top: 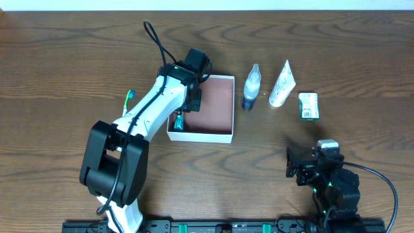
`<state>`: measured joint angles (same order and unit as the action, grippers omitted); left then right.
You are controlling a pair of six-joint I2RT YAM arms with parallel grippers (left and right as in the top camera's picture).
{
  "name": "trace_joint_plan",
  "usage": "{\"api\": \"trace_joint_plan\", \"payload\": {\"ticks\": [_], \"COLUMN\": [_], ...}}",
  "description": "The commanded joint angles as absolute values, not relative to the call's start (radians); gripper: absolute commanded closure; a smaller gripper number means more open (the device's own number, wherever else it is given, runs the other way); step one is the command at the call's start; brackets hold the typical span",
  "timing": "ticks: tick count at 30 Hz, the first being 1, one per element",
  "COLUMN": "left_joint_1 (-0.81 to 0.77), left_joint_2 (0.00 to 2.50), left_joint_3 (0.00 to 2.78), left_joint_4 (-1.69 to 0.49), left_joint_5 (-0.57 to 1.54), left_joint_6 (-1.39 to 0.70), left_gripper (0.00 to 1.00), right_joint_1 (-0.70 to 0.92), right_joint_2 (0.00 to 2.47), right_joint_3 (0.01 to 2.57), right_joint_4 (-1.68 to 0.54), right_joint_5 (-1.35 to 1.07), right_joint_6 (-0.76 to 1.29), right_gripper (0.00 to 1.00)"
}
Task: Pack container
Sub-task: 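Carry toothpaste with left gripper into the box and release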
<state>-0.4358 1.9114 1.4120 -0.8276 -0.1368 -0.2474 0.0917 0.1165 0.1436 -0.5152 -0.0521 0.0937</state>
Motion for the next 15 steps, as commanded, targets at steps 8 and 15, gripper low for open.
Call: {"api": "trace_joint_plan", "payload": {"ticks": [8, 15], "left_joint_1": [-0.436, -0.44], "left_joint_2": [1.908, 1.873], "left_joint_3": [1.416, 1.469], "left_joint_4": [-0.811, -0.867], "left_joint_5": [-0.167, -0.155], "left_joint_6": [-0.263, -0.264], "left_gripper": [0.71, 0.62], "right_joint_1": [0.08, 0.08], "right_joint_2": [0.11, 0.11], "right_joint_3": [0.142, 0.142], "right_joint_4": [-0.517, -0.517], "right_joint_5": [-0.046, -0.046], "right_joint_6": [0.076, 0.076], "right_gripper": [0.01, 0.01]}}
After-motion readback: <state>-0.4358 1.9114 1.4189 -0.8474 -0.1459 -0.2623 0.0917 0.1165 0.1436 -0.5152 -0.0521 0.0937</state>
